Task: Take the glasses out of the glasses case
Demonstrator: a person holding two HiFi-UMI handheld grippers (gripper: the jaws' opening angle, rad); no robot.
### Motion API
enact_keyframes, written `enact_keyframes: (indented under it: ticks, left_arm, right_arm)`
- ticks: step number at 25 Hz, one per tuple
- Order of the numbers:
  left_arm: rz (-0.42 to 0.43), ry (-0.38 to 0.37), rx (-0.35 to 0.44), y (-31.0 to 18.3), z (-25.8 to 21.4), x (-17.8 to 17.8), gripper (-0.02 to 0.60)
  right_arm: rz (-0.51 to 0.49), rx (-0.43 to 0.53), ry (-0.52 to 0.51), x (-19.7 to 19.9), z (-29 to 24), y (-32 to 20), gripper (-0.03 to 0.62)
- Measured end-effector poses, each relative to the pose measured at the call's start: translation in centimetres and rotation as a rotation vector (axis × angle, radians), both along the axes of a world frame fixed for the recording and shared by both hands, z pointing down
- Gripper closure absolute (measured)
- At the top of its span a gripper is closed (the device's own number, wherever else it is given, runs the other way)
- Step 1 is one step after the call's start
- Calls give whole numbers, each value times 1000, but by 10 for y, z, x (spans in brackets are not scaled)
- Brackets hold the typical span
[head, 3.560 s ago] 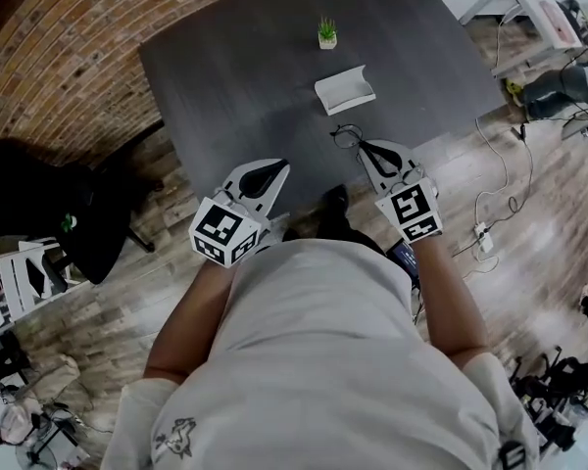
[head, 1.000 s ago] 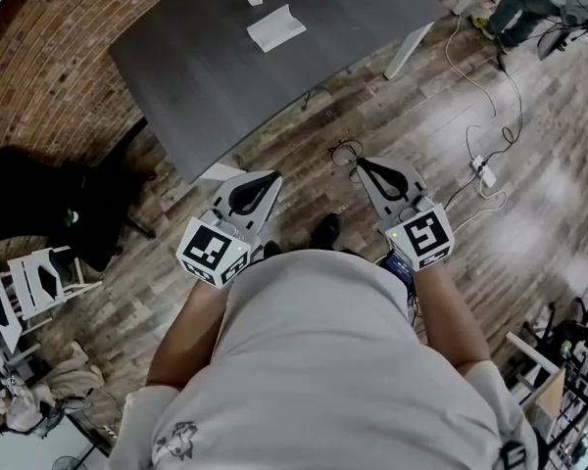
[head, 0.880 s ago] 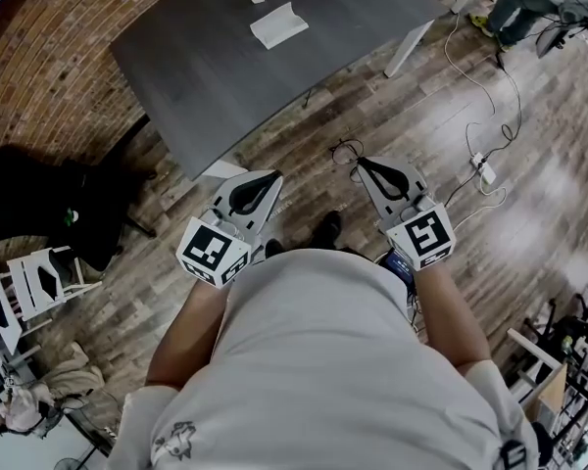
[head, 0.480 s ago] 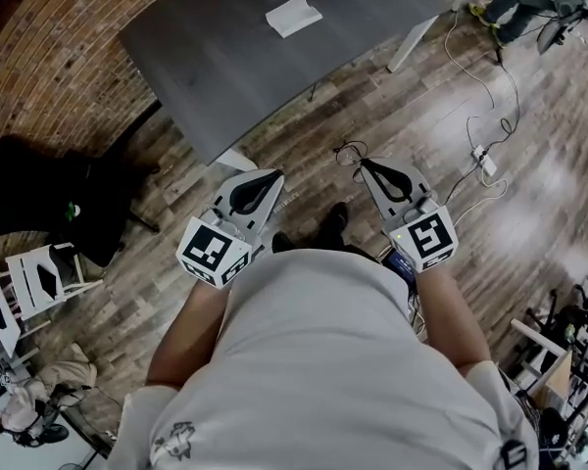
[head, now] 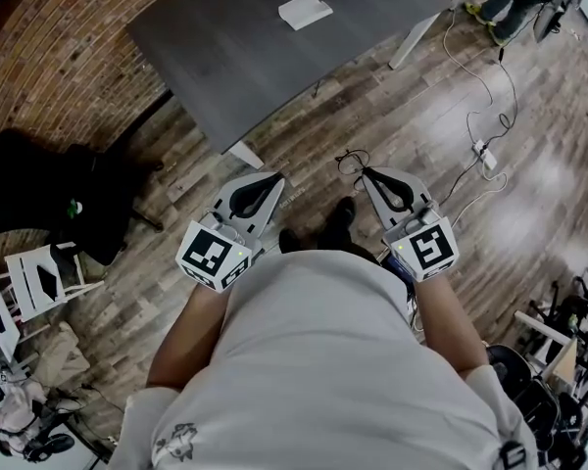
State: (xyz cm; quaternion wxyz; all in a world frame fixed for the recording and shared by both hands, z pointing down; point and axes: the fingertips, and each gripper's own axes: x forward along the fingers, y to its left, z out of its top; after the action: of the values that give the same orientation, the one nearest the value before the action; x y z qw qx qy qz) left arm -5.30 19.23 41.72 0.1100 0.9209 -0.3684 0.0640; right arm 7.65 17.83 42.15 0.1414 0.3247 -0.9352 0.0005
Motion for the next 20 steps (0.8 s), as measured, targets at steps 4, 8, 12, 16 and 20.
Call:
enact_keyframes:
  ticks: [4, 8, 12, 16, 20]
  left_arm:
    - [1, 11, 1, 11, 0, -14, 571]
    - [7, 10, 5, 18, 0, -26, 571]
    - [15, 12, 12, 23, -1, -33, 571]
    - [21, 13, 17, 25, -3, -36, 571]
    - [24, 14, 20, 23, -3, -37, 571]
  right_arm:
    - [9, -1, -13, -13, 0, 13, 580]
    - [11, -4, -19, -26, 1, 23, 580]
    - [22, 5, -23, -33, -2, 28, 580]
    - [32, 6, -17, -36, -2, 32, 580]
    - [45, 20, -10, -35, -1, 27, 580]
